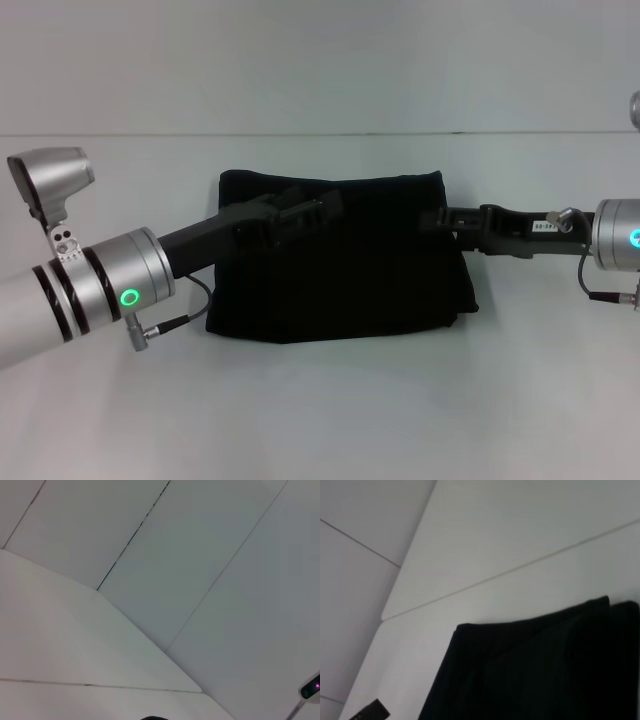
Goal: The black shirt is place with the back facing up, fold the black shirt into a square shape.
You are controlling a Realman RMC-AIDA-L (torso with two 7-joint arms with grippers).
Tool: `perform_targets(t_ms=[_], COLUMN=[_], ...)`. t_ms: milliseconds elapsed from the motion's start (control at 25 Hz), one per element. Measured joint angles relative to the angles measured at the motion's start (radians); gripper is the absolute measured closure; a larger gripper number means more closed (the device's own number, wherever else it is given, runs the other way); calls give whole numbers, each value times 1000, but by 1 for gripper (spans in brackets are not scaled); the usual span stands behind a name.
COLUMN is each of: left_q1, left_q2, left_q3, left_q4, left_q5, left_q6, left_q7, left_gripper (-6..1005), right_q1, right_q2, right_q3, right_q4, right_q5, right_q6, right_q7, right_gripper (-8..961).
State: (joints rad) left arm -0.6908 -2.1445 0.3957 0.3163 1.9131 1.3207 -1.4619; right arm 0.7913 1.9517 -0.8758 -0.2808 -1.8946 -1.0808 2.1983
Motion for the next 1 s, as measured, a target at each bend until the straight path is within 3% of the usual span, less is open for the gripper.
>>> perform_targets(t_ms=[600,800,1000], left_q1=[1,1,-1], left_q2=[0,0,0], left_q3=[0,0,0], left_q4=[-1,-1,-6], left_q5=[2,2,2], left_q6=[0,-3,-7], left_q7=[0,1,2], left_gripper=[210,210,210], right_q1=[13,7,-2], right_q2=[28,28,27], right_q3=[-33,-34,-38], right_q4=[1,0,1], right_q5=[0,0,0], right_q6=[76,66,47], right_q7=[4,8,9], right_gripper=[85,262,377])
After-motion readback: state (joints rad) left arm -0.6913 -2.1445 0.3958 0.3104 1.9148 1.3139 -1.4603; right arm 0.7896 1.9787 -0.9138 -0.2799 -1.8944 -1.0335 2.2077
